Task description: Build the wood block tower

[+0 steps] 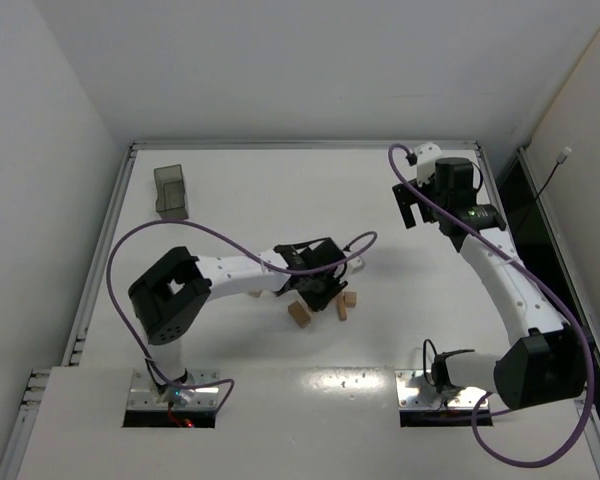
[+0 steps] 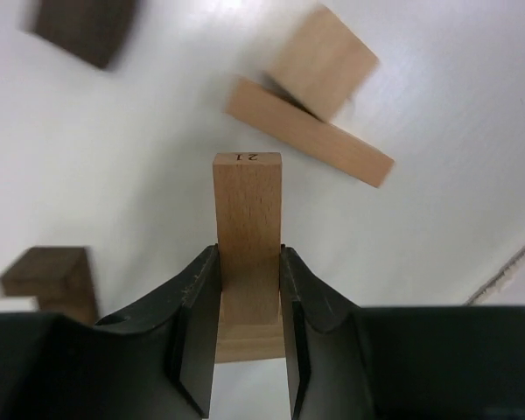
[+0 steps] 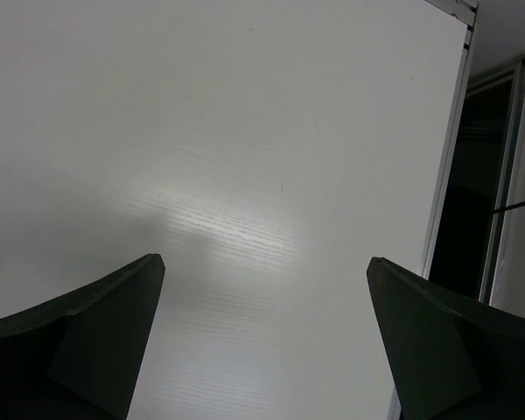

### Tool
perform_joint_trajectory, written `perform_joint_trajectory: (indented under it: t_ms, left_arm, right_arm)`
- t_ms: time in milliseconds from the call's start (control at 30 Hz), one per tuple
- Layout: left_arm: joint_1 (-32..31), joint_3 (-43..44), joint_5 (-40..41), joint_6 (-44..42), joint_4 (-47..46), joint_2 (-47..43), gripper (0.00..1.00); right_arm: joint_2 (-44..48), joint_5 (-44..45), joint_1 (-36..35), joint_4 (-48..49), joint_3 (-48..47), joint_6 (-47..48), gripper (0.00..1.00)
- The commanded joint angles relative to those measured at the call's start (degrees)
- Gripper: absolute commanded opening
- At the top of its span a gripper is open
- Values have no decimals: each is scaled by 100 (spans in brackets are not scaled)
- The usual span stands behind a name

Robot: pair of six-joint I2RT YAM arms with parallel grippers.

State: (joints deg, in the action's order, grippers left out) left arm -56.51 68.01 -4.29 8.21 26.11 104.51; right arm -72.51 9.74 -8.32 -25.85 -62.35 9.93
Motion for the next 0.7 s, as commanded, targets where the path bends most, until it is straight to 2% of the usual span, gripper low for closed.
perform_joint_trajectory:
  t_ms: [0,167,233,300,433,667]
  left_arm:
    - [289,230,682,522,-97,-502,0]
    - [378,1176,2481,1375,218,-423,0]
    - [439,1582,2802,1824,701,-20,0]
    - [605,1900,2733,2034,878,209,0]
    - [896,1953,2030,2483,878,605,0]
    - [1098,2015,1976,2984,931,1124,0]
  right_arm:
    - [97,-86,32,88,-76,-132,100]
    - [97,-156,32,141,-76,-360,100]
    - [-17,-305,32,88,-76,-518,100]
    - [-87,-419,32,-34,-128,-624,100]
    - [-289,-551,32,-166,-190,-826,100]
    - [-290,-710,32,-272,-190,-932,100]
